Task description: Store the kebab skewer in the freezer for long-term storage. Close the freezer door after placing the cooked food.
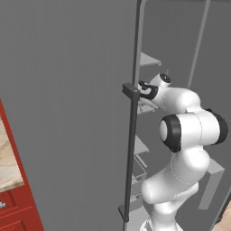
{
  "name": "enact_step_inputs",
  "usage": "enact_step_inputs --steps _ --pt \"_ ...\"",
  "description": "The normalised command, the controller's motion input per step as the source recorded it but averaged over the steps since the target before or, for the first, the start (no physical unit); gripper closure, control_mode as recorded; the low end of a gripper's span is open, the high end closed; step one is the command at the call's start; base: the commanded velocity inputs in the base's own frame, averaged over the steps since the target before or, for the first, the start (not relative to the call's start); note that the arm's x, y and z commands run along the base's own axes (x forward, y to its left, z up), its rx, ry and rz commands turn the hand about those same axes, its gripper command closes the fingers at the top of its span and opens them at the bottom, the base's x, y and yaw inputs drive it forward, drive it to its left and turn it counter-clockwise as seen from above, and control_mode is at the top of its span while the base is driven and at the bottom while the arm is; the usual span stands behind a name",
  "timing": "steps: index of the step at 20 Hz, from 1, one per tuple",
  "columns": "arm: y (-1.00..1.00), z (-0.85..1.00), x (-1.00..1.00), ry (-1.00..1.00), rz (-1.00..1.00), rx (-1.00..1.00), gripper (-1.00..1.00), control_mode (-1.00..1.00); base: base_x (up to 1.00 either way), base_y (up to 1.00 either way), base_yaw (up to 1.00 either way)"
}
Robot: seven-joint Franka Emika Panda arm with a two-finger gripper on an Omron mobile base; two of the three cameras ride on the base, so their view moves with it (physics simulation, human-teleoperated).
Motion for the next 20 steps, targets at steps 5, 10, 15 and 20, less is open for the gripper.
enact_step_inputs --steps 5,10,15,20 --pt "0.00 -0.11 0.44 0.00 0.00 0.00 1.00 -1.00 0.00 0.00 0.00" --pt "0.00 -0.15 0.41 0.00 0.00 0.00 1.00 -1.00 0.00 0.00 0.00" --pt "0.00 -0.19 0.30 0.00 0.00 0.00 1.00 -1.00 0.00 0.00 0.00" --pt "0.01 -0.19 0.22 0.00 0.00 0.00 1.00 -1.00 0.00 0.00 0.00"
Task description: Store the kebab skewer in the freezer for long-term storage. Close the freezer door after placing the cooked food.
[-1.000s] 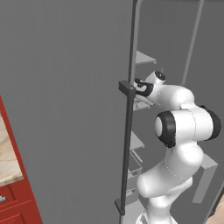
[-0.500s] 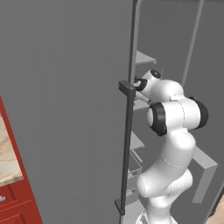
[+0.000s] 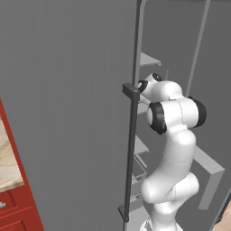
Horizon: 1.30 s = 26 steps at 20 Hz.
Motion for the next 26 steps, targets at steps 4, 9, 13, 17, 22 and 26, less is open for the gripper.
enact_step_inputs --steps 4,9,13,17,22,26 --pt "0.00 -0.06 0.07 0.00 0.00 0.00 1.00 -1.00 0.00 0.00 0.00" --pt "0.01 -0.05 0.08 0.00 0.00 0.00 -1.00 -1.00 0.00 0.00 0.00" --pt "0.01 -0.02 0.09 0.00 0.00 0.00 -1.00 -1.00 0.00 0.00 0.00" --pt "0.00 0.00 0.02 0.00 0.00 0.00 -1.00 -1.00 0.00 0.00 0.00" --pt "0.00 0.00 0.00 -0.02 0.00 0.00 -1.00 -1.00 0.00 0.00 0.00" --pt "0.00 0.00 -0.32 -0.08 -0.02 0.00 -1.00 -1.00 0.00 0.00 0.00"
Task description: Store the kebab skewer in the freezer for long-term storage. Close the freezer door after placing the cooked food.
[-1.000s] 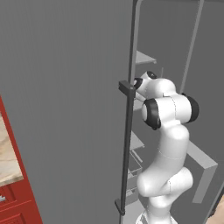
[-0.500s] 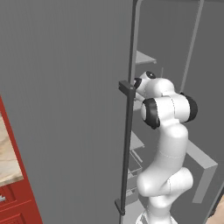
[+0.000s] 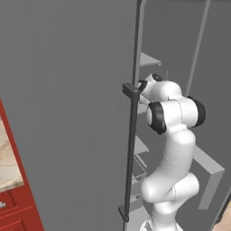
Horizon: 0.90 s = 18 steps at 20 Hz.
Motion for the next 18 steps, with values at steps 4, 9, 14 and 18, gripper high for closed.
enact_step_inputs --steps 4,9,14,18 --pt "0.00 0.05 -0.62 -0.13 -0.03 0.00 -1.00 -1.00 0.00 0.00 0.00" --pt "0.00 0.17 -0.75 -0.13 -0.04 0.00 -1.00 -1.00 0.00 0.00 0.00" --pt "-0.02 0.64 -0.84 -0.05 -0.03 -0.05 -1.00 -1.00 0.00 0.00 0.00" --pt "0.00 0.79 -0.85 0.00 -0.02 -0.05 -1.00 -1.00 0.00 0.00 0.00"
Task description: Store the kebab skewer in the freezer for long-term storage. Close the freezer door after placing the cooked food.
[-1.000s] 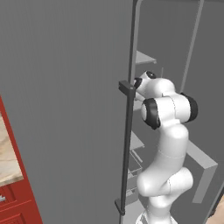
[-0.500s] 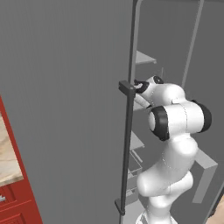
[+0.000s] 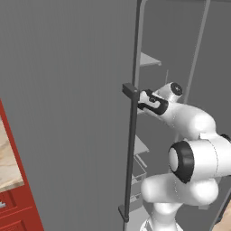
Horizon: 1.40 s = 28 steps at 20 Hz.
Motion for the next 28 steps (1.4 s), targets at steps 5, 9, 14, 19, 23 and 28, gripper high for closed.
enact_step_inputs --steps 5,9,14,19,23,28 --pt "0.00 0.87 -0.91 0.00 -0.03 -0.02 -1.00 -1.00 0.00 0.00 0.00" --pt "0.04 0.80 -0.89 0.00 -0.06 -0.03 -1.00 -1.00 0.00 0.00 0.00" --pt "0.08 0.69 -0.94 0.04 -0.11 -0.03 -1.00 -1.00 0.00 0.00 0.00" --pt "0.15 0.41 -0.65 0.23 -0.07 -0.02 -1.00 -1.00 0.00 0.00 0.00" --pt "0.17 0.00 -0.46 0.36 0.00 0.00 -1.00 -1.00 0.00 0.00 0.00" --pt "0.13 0.00 -0.85 0.22 0.00 0.00 -1.00 -1.00 0.00 0.00 0.00"
